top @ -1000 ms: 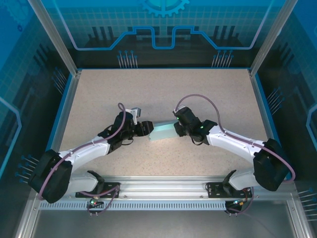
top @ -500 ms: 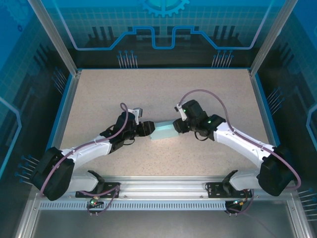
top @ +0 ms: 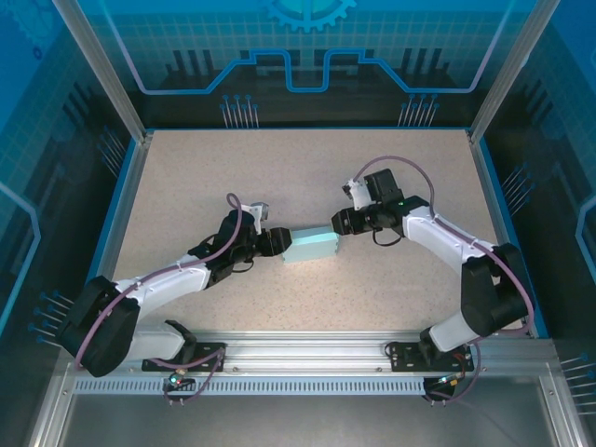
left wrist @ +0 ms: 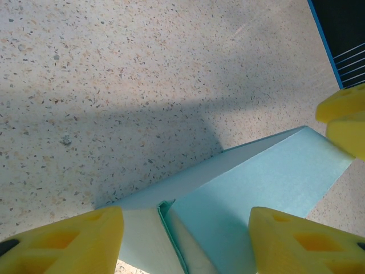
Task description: Fold the paper box
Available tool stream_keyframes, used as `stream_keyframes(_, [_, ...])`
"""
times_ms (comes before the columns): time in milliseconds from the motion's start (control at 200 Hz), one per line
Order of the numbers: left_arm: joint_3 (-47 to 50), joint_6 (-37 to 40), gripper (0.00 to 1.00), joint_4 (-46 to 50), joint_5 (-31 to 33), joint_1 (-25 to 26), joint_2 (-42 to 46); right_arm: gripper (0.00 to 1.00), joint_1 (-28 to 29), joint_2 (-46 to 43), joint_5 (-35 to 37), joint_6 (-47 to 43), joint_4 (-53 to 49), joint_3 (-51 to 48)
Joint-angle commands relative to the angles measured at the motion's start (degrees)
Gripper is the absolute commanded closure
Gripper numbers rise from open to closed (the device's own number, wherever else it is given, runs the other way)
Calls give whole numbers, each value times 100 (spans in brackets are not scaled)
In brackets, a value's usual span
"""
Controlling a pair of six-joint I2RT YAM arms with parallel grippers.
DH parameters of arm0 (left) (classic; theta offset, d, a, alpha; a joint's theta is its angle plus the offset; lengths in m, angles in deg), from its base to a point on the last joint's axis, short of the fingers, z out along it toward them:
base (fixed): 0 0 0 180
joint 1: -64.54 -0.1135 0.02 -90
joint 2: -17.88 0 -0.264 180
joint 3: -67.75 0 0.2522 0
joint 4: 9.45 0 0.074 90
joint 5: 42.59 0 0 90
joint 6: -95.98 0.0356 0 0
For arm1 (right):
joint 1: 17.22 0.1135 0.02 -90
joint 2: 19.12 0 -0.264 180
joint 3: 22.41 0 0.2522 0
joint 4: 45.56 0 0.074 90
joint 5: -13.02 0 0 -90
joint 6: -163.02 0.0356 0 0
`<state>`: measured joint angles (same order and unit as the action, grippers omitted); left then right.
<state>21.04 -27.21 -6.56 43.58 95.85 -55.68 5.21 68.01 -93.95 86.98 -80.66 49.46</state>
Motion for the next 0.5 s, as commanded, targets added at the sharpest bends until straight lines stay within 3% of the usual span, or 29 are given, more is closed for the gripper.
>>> stream_keyframes(0, [61, 190, 39, 701, 199, 59, -194, 54, -64, 84, -395, 39, 128, -79])
stream_keyframes(490, [185, 57, 37, 544, 208, 58, -98, 61, -100, 53, -202, 186, 594, -1270])
